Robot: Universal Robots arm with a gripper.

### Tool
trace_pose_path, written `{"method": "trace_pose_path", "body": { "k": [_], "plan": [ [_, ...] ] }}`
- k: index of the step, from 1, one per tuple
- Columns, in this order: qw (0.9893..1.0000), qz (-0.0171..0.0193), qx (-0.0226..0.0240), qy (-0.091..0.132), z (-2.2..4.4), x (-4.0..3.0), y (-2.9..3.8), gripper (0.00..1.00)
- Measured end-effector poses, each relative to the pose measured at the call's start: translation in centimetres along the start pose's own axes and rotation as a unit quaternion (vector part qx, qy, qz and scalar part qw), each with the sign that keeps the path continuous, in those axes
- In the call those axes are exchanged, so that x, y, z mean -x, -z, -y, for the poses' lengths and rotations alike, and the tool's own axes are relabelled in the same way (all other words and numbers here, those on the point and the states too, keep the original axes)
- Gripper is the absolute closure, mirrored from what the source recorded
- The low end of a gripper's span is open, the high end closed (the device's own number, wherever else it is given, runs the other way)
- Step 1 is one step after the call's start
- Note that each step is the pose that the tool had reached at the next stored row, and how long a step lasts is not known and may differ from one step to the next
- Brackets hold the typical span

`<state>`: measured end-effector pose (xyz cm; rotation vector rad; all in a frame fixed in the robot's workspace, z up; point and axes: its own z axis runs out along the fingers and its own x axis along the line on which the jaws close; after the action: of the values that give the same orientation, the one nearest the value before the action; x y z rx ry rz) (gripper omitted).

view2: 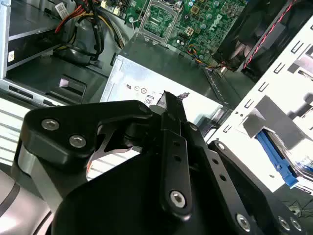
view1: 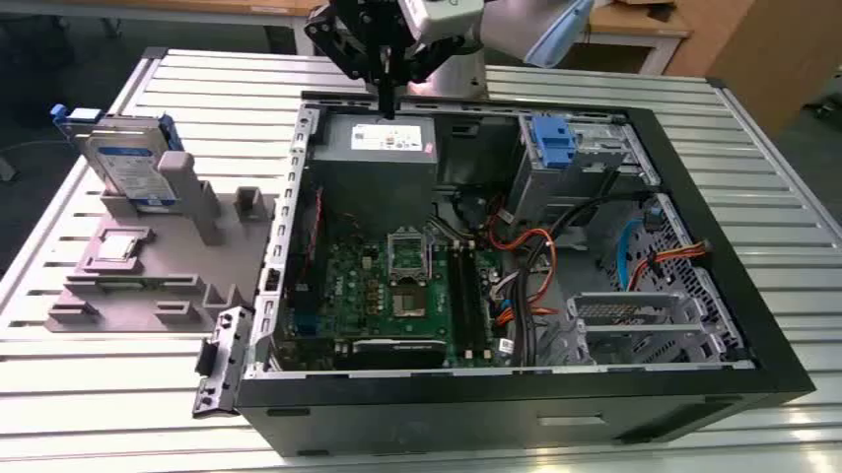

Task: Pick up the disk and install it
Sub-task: 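Reach for the disk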

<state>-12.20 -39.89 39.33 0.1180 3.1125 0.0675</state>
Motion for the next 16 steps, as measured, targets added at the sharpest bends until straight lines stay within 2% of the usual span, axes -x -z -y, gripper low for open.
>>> {"method": "trace_pose_path", "body": {
  "k": [9, 16],
  "plan": [
    [1.0000, 0.0000, 0.0001, 0.000, 0.00, -0.03, -0.01, 0.90],
    [1.0000, 0.0000, 0.0001, 0.000, 0.04, -0.54, 0.01, 0.90]
  ]
}}
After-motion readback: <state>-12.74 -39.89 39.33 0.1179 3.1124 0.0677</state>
